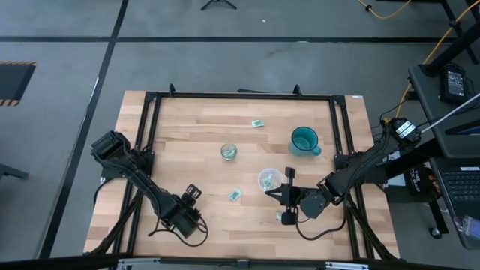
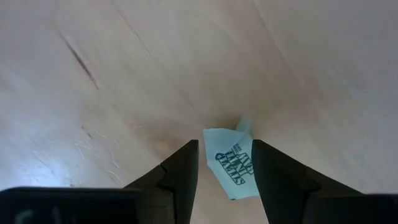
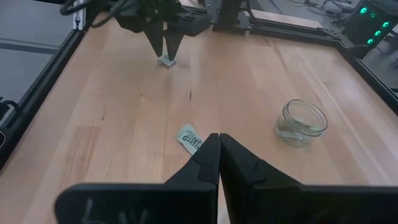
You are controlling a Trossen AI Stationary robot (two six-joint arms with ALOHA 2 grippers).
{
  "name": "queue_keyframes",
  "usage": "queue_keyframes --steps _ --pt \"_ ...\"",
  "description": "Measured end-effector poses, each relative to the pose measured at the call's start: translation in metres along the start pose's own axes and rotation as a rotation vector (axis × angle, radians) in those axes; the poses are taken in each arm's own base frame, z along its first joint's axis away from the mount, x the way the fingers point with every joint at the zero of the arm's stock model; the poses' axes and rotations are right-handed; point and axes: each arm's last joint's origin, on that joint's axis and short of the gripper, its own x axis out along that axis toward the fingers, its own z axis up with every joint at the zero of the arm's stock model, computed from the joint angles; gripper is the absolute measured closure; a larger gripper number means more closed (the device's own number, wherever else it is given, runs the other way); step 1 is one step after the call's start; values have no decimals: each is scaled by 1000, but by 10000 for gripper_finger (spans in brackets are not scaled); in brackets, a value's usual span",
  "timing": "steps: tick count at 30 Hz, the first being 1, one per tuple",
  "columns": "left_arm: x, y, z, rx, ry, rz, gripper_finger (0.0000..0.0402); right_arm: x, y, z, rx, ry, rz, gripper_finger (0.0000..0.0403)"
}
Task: Pick and place Stevia / Truvia into bins
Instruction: Put the stevia packet into the transparent glass container
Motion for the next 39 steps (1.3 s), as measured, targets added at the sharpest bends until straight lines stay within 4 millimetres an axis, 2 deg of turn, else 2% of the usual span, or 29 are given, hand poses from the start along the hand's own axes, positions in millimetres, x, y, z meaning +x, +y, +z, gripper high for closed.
queue_keyframes --steps 10,24,39 --pt "9 9 1 11 47 4 258 0 0 0 22 0 0 389" --pt "12 17 2 16 53 -121 264 0 0 0 19 0 0 389" --pt "12 15 6 1 6 -180 386 0 0 0 21 0 0 389"
